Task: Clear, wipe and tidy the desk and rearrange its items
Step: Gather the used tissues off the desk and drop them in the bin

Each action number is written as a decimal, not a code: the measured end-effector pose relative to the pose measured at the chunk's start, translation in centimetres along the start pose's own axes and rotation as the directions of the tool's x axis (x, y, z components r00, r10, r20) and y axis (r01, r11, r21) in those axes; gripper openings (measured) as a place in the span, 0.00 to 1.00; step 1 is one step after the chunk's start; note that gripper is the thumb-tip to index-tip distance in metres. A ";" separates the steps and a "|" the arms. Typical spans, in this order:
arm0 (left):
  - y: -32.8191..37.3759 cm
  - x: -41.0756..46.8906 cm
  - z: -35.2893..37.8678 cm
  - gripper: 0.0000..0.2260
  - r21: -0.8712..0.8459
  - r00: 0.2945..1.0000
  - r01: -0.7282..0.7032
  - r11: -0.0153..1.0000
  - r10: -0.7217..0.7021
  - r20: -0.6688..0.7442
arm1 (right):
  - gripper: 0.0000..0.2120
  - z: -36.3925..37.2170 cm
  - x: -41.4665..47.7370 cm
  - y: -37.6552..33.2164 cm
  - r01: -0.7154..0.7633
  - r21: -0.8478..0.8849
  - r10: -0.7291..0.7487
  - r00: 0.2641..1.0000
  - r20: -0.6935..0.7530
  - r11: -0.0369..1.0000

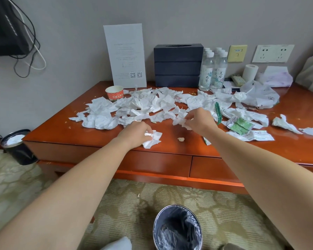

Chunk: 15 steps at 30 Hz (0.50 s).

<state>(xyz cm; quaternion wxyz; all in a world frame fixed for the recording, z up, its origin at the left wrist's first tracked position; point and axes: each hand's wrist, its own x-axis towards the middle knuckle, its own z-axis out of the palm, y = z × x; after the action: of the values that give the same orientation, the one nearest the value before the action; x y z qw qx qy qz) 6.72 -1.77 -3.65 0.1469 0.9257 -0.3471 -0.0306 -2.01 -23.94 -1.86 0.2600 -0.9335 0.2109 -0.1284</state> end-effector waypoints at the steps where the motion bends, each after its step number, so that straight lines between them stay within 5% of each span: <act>1: 0.1 -0.1 0.0 0.15 -0.005 1.000 -0.002 1.000 0.002 -0.009 | 0.07 -0.5 -0.3 -0.1 0.032 0.023 -0.033 0.999 0.017 0.999; 7: 1.0 -1.5 -0.3 0.20 -0.015 0.999 -0.043 0.999 0.043 0.012 | 0.08 -0.7 -3.5 0.6 0.190 -0.066 -0.166 0.948 0.270 0.980; 15: 1.0 -2.5 0.5 0.19 -0.001 1.000 -0.029 1.000 0.029 -0.002 | 0.11 1.6 -4.7 -0.5 0.179 -0.213 -0.152 0.979 0.137 0.961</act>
<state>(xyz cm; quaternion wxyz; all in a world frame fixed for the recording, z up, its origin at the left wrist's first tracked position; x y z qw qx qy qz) 4.13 -0.97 -3.92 0.1480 0.9205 -0.3605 -0.0277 -5.39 -20.70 -3.55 0.1537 -0.9772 0.1293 -0.0691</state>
